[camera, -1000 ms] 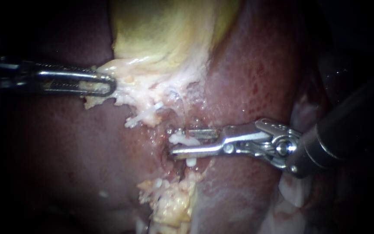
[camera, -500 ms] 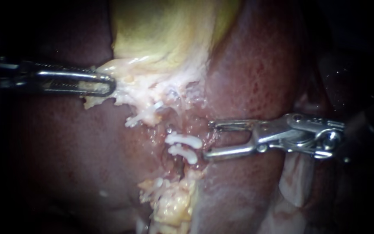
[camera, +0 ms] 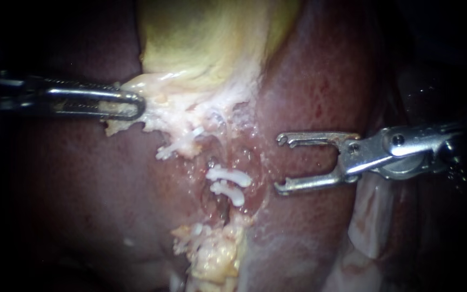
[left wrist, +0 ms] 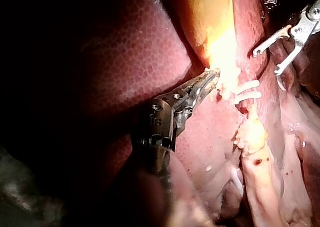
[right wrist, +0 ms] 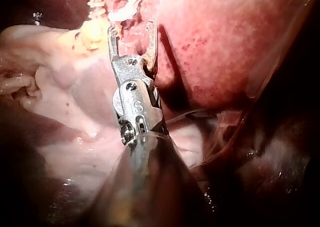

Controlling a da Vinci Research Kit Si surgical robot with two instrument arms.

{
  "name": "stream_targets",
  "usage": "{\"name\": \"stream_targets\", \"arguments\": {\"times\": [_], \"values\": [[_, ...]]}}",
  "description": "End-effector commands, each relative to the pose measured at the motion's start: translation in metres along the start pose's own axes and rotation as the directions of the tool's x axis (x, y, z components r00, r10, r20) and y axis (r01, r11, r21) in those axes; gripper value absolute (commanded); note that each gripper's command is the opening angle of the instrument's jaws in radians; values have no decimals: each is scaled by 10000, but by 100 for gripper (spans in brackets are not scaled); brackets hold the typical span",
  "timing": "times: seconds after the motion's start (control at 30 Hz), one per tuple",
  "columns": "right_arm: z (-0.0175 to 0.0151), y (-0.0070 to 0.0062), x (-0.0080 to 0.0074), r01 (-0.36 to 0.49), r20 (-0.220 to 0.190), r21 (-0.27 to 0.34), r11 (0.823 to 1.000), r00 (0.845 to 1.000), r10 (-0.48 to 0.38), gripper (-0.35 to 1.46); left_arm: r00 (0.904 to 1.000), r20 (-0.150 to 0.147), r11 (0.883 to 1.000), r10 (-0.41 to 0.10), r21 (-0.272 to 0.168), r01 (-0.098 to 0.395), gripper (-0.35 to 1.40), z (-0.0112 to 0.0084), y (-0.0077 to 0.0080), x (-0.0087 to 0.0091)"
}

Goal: Going back second clip right tube

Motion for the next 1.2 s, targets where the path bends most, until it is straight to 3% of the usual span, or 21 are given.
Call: {"name": "stream_targets", "arguments": {"times": [0.03, 0.83, 0.9, 1.07, 1.2], "values": [[0, -1, 0, 45, 1, 3, 10000, 10000, -45, 50, 10000, 5, 10000, 5, -8, -5, -35, 0, -1, 0], [0, -2, -1, 171, 4, 5, 9999, 9999, -171, 50, 10000, 5, 10000, 5, -8, -5, -35, 0, -1, 0], [0, -2, -1, 171, 4, 4, 9999, 9999, -171, 50, 9992, 109, 9992, -387, -134, 388, -35, 0, -1, 2], [-1, -2, -1, 231, 4, 8, 9997, 9997, -231, 50, 9993, 103, 9990, -354, -264, 357, -35, -4, 5, 11], [-1, -3, -1, 232, 4, 8, 9997, 9997, -232, 50, 9994, 91, 9992, -327, -244, 329, -35, 1, -1, 8]]}}
